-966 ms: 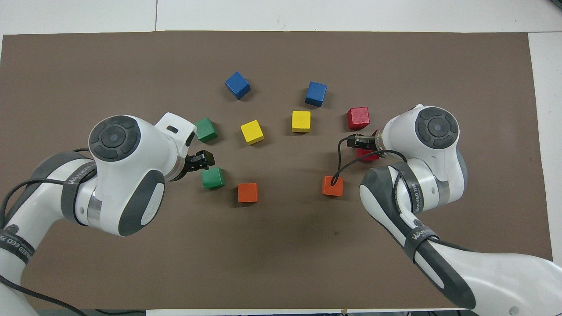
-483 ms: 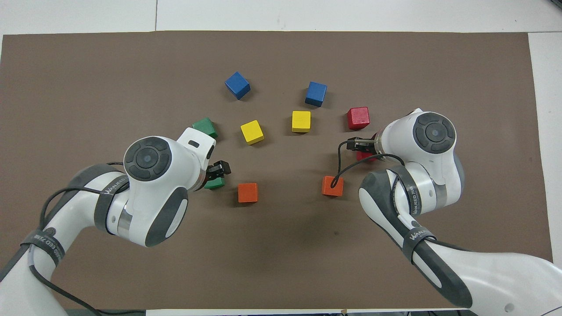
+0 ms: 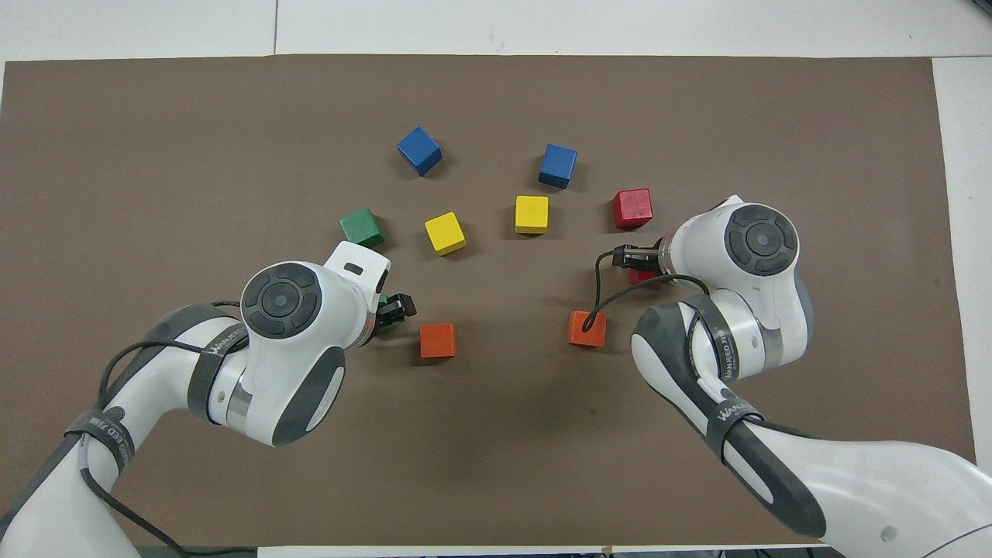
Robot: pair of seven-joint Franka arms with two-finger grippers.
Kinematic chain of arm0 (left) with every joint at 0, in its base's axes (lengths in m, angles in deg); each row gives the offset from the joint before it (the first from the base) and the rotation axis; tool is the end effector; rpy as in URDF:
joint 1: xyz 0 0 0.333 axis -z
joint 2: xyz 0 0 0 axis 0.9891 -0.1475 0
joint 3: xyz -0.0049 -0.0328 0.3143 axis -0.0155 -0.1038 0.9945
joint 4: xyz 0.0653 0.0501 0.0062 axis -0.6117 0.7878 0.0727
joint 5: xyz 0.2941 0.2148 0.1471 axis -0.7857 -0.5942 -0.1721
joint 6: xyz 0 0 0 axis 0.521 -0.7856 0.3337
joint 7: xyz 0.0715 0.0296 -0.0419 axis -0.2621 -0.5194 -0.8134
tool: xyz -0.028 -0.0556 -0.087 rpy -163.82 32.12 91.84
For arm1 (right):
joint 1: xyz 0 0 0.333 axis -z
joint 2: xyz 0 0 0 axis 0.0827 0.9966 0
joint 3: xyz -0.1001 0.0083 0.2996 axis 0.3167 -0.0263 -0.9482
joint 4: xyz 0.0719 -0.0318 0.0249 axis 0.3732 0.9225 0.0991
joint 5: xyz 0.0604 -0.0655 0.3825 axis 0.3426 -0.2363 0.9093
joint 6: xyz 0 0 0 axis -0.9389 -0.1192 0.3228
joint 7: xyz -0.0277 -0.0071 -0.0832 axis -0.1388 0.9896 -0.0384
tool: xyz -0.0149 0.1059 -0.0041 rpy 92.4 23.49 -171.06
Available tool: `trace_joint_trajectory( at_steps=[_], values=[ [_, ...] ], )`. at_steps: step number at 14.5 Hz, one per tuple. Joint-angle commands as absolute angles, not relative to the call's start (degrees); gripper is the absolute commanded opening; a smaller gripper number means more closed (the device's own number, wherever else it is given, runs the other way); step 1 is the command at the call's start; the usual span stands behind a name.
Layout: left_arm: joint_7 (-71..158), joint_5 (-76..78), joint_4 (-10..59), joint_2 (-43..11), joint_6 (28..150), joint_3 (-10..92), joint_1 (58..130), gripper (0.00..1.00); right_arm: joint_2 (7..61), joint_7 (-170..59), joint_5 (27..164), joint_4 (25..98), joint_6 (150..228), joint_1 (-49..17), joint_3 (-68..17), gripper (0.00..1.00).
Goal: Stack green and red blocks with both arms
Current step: 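Grasp the green cube with the left gripper while the right gripper lifts the red cube, then carry the green cube outward with the left gripper while the right gripper carries red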
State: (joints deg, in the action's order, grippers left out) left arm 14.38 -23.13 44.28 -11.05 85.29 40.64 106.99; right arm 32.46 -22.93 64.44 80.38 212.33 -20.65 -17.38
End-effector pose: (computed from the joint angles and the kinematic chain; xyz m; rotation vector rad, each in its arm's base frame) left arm 0.4681 -0.2563 0.3289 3.0890 0.4484 0.0000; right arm 0.5590 0.1511 0.3021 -3.1050 0.2557 -0.1264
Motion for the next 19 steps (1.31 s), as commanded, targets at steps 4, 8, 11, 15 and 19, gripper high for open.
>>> trace_joint_trajectory(
  at_steps=[4,8,11,15,19],
  values=[
    [13.23,-24.21,40.83,-15.96,87.55,41.47,108.06,1.0,31.36,-25.91,65.43,76.26,206.25,-19.78,-17.38,0.0],
    [13.5,-24.21,40.91,-16.05,87.47,41.47,107.62,1.0,30.83,-39.51,65.43,68.69,195.51,-13.37,-17.46,0.0],
    [13.5,-24.21,41.0,-16.31,86.85,41.47,107.44,0.99,30.39,-47.35,65.43,67.7,193.56,-9.24,-17.38,0.0],
    [13.5,-24.21,41.09,-16.22,85.1,41.56,107.71,0.41,30.3,-54.92,65.43,68.67,194.26,-4.23,-17.37,0.0],
    [14.63,-25.18,31.03,-17.62,74.24,41.91,105.7,0.0,30.48,-57.3,65.43,71.13,196.62,-0.44,-17.37,0.0]
  ],
)
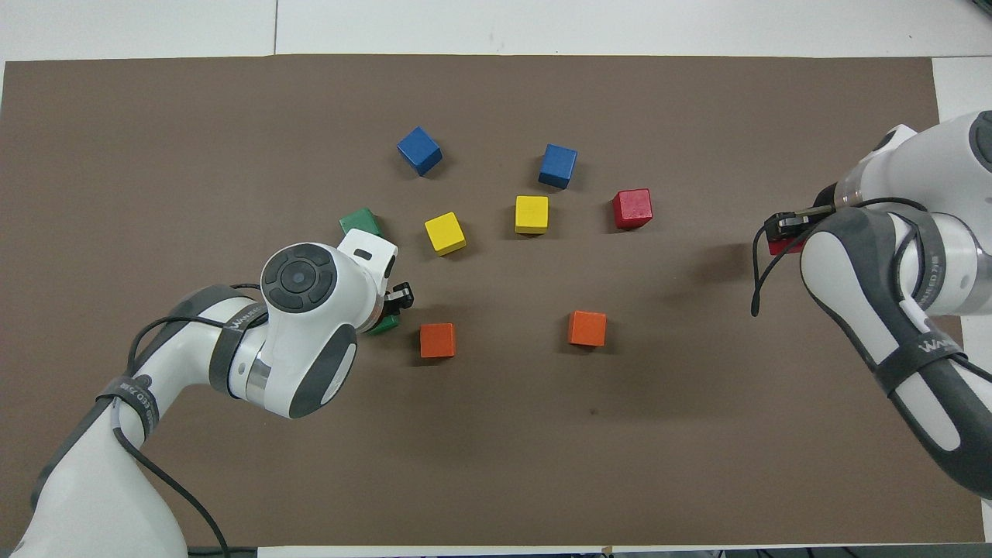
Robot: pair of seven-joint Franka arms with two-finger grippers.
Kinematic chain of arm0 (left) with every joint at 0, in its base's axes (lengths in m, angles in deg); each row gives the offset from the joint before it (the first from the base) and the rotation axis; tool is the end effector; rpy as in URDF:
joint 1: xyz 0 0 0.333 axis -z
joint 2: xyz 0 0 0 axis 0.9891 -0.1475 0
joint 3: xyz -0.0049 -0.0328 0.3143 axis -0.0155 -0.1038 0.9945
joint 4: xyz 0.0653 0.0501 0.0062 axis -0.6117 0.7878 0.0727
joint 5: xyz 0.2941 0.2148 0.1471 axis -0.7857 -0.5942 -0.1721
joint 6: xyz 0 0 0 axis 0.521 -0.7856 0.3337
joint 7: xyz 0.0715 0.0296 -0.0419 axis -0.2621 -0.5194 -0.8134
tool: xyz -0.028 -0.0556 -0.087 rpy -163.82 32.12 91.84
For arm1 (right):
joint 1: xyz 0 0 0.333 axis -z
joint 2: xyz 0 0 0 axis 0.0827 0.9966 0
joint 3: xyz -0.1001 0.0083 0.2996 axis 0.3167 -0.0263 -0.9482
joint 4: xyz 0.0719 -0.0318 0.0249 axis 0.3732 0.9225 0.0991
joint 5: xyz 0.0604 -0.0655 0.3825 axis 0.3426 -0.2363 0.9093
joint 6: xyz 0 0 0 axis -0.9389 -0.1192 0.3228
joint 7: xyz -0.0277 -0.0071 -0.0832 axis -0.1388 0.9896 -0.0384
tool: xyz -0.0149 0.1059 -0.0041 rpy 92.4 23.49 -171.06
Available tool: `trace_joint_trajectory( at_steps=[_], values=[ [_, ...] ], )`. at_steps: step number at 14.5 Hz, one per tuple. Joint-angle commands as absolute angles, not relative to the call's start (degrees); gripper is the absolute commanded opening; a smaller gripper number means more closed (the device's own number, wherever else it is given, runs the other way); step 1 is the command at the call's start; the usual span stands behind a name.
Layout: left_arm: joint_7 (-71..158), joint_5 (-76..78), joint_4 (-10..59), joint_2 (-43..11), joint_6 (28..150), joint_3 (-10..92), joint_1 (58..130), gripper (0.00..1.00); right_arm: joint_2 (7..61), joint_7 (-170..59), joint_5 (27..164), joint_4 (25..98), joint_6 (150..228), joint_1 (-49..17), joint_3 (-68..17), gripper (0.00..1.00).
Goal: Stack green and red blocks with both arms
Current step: 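Carry the green cube outward with the left gripper while the right gripper carries red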
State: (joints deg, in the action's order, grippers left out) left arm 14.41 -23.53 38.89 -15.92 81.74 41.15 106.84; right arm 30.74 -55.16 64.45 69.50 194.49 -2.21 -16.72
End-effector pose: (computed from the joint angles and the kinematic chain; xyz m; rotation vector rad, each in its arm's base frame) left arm 0.4904 -0.2610 0.3170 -3.0948 -0.4591 0.0649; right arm 0.5994 -0.0413 0.3747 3.1327 0.1003 -0.0124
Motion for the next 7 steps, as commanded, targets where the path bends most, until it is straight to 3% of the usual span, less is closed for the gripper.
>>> trace_joint_trajectory(
  at_steps=[1,3,7],
  values=[
    [17.6,-25.61,27.94,-17.72,70.19,41.82,103.16,0.0,30.31,-57.48,65.43,72.18,197.76,-0.35,-17.29,0.0],
    [28.04,-25.62,24.67,-17.45,65.07,41.82,98.06,0.0,31.0,-57.57,65.43,72.98,199.43,-0.09,-17.29,0.0],
    [53.43,-25.62,24.21,-17.72,66.28,41.82,87.95,0.0,32.23,-57.75,65.43,74.56,203.48,0.18,-17.29,0.0]
  ],
)
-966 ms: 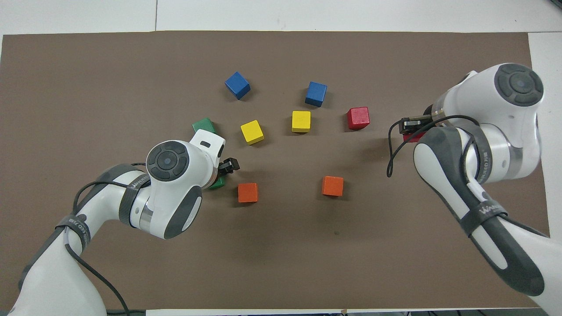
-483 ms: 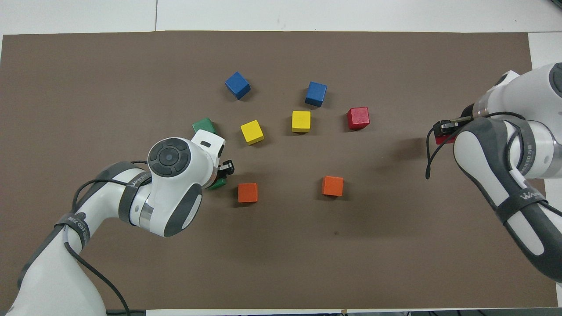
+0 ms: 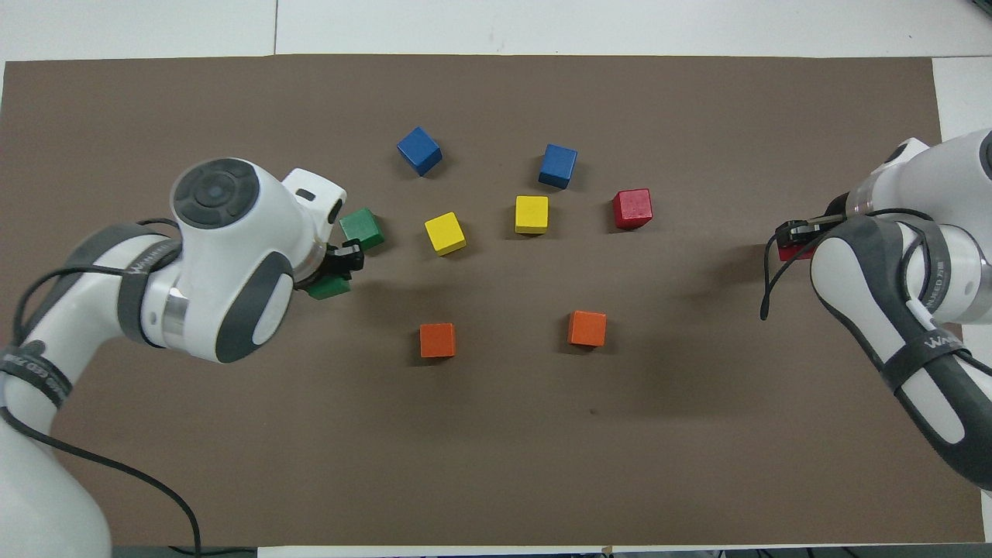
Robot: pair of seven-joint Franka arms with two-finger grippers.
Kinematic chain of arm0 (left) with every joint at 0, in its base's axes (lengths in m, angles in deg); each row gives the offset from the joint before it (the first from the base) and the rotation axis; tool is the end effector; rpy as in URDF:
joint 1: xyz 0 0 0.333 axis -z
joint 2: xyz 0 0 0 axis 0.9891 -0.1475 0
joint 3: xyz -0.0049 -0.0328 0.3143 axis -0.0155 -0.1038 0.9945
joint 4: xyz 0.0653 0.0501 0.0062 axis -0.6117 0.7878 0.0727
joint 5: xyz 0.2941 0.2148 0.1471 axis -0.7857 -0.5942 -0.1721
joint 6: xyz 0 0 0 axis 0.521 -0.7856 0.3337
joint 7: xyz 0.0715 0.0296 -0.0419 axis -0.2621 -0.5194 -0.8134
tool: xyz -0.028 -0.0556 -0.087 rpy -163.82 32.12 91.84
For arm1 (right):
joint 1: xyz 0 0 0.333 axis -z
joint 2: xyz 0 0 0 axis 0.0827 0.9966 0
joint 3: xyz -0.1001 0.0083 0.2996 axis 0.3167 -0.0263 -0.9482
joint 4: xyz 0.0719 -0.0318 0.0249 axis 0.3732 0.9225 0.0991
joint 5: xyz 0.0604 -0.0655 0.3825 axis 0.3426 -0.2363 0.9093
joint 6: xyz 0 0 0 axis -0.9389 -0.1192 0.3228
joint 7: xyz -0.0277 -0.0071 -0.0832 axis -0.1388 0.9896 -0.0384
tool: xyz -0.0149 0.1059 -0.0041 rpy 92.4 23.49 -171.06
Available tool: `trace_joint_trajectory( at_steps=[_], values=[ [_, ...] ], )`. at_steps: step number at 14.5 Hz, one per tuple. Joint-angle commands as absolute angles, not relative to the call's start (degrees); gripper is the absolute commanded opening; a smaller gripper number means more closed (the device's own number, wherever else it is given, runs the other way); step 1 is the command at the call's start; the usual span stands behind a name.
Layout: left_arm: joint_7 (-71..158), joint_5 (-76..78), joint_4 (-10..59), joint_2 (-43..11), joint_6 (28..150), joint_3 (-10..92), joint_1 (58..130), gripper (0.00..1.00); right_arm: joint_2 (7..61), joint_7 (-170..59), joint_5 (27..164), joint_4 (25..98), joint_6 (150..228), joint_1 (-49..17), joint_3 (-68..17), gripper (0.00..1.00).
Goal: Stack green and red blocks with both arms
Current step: 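Carry the green cube outward with the left gripper while the right gripper carries red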
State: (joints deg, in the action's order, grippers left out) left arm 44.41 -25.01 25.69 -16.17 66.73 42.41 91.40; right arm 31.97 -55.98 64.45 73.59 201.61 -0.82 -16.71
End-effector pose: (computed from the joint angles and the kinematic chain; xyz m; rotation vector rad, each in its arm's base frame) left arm 0.5785 -0.1144 0.3939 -3.1112 -0.0750 0.1128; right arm 0.5930 -0.0555 0.3409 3.1290 0.0851 0.0361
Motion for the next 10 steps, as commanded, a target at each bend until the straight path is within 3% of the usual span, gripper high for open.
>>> trace_joint_trajectory(
  at_steps=[1,10],
  values=[
    [58.19,-25.62,24.47,-17.72,67.07,41.82,85.58,0.0,32.32,-57.92,65.34,74.82,205.14,0.18,-17.29,0.0],
    [67.11,-25.88,25.18,-20.08,74.71,41.91,79.15,0.0,33.2,-59.68,65.43,77.72,209.82,0.88,-17.29,0.0]
  ],
)
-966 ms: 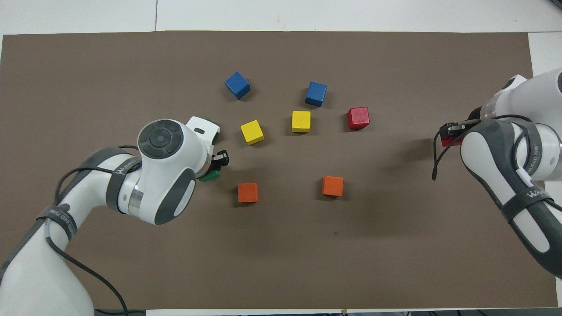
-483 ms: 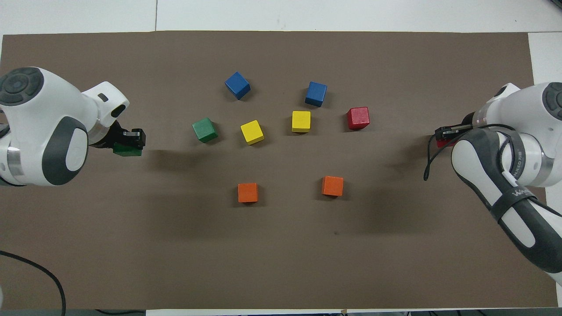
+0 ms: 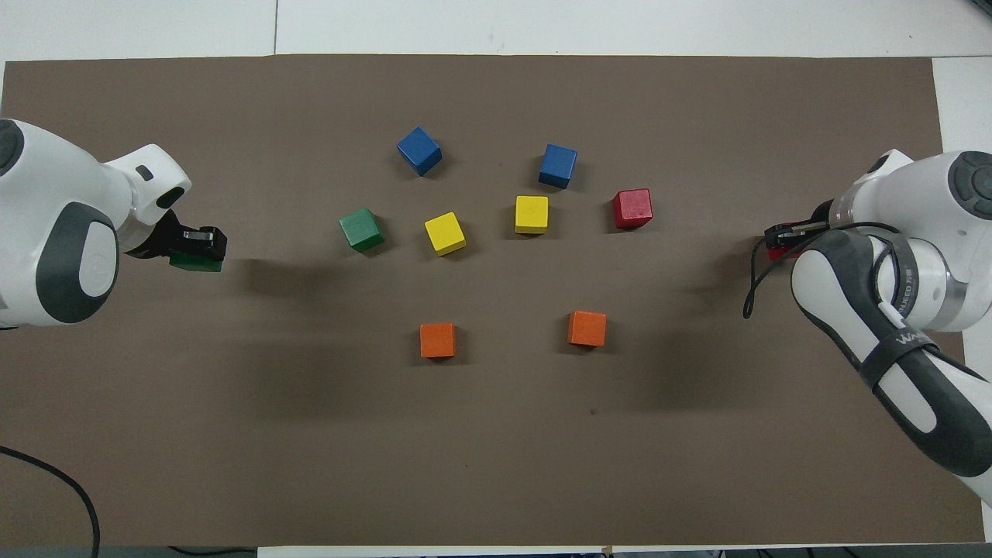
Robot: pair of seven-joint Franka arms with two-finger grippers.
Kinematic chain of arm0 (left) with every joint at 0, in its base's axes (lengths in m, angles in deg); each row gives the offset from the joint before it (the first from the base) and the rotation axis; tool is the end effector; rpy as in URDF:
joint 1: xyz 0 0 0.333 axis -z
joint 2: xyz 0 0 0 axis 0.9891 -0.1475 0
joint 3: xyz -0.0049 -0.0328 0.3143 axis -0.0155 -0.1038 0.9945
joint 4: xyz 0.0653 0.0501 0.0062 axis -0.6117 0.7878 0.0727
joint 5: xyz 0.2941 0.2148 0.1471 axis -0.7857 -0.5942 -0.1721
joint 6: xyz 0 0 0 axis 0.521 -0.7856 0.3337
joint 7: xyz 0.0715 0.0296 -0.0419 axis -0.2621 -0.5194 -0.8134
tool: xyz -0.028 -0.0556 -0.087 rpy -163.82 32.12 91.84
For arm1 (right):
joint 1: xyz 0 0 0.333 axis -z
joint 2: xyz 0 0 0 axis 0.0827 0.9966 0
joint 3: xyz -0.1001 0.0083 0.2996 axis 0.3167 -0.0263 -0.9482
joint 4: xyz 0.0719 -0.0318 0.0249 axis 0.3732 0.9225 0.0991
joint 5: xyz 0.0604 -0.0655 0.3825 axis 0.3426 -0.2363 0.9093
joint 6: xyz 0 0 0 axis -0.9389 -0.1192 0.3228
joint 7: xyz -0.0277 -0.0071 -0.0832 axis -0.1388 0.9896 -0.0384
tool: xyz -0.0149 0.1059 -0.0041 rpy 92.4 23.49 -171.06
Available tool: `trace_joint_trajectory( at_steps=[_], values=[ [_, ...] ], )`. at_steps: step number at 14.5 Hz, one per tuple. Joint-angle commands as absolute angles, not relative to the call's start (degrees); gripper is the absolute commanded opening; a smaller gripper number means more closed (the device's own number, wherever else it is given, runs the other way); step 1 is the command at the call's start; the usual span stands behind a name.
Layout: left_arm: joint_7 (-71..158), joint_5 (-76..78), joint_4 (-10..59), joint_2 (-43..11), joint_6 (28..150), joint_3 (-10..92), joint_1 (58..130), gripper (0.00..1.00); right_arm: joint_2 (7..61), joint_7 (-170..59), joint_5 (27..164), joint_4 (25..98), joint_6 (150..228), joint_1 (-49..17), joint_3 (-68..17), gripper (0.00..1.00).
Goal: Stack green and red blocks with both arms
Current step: 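Carry the green cube outward with the left gripper while the right gripper carries red, then lower the green cube with the left gripper while the right gripper lowers red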
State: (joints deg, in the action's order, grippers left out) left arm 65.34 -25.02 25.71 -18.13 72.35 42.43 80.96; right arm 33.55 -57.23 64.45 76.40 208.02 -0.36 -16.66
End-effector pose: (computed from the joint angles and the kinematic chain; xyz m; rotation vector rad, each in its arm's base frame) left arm 0.6023 -0.0077 0.3815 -3.1256 0.2118 0.0214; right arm 0.5896 -0.0605 0.3135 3.1215 0.1060 0.0902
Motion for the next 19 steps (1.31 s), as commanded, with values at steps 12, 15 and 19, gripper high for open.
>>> trace_joint_trajectory(
  at_steps=[12,15,19],
  values=[
    [65.53,-25.88,30.28,-21.32,79.99,41.82,78.0,0.0,33.12,-59.5,65.43,79.39,211.75,0.97,-17.29,0.0],
    [60.71,-25.88,30.72,-21.23,80.26,41.82,78.09,0.0,33.12,-59.33,65.43,79.39,211.75,0.88,-17.29,0.0],
    [58.85,-25.88,32.29,-21.23,82.01,41.82,78.18,0.0,33.12,-58.54,65.43,79.31,210.79,0.79,-17.29,1.0]
  ],
)
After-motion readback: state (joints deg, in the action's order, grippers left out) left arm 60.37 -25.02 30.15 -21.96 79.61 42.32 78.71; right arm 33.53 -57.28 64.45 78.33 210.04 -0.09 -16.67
